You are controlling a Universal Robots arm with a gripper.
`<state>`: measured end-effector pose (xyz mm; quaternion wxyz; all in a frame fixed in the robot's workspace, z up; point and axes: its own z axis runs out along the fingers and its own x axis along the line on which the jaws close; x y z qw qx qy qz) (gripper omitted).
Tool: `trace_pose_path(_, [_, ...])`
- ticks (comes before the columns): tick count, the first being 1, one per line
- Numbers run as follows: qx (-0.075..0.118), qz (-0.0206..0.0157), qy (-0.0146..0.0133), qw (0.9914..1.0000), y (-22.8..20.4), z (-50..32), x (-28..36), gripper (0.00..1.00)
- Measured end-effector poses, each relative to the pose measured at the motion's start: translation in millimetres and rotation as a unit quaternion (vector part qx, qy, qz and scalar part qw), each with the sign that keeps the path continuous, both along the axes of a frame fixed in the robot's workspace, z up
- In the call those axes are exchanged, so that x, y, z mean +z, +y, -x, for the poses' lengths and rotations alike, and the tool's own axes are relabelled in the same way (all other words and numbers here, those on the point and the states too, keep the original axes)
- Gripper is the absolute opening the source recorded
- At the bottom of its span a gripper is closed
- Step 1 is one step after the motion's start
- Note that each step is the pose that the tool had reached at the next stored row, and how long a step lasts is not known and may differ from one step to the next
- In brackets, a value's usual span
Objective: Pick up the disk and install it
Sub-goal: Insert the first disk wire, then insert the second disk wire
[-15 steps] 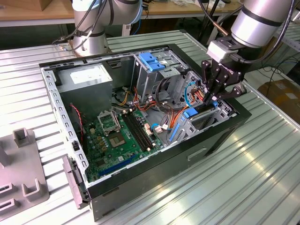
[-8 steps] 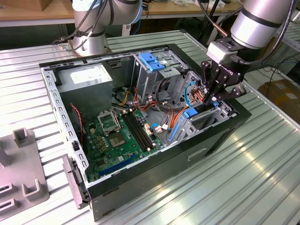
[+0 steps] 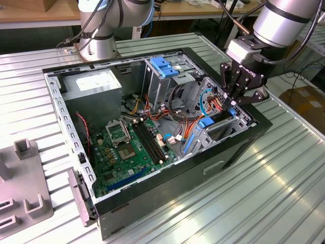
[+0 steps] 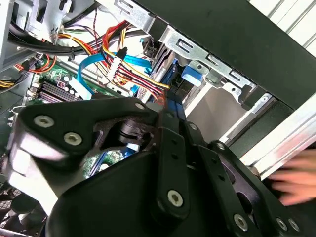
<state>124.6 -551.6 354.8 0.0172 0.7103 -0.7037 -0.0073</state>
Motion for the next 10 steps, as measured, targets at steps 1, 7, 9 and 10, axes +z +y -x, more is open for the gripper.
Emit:
trace_pose_path(1, [0.000, 0.0001, 0.0000, 1.00000, 0.0, 0.0, 0.1, 0.16])
trace_pose_path(7, [0.000, 0.0001, 0.0000, 1.00000, 0.0, 0.0, 0.1, 0.10])
trace_pose_path(9, [0.000, 0.0001, 0.0000, 1.00000, 0.0, 0.0, 0.2, 0.10])
trace_pose_path(10, [0.000, 0.0001, 0.0000, 1.00000, 0.0, 0.0, 0.2, 0.10])
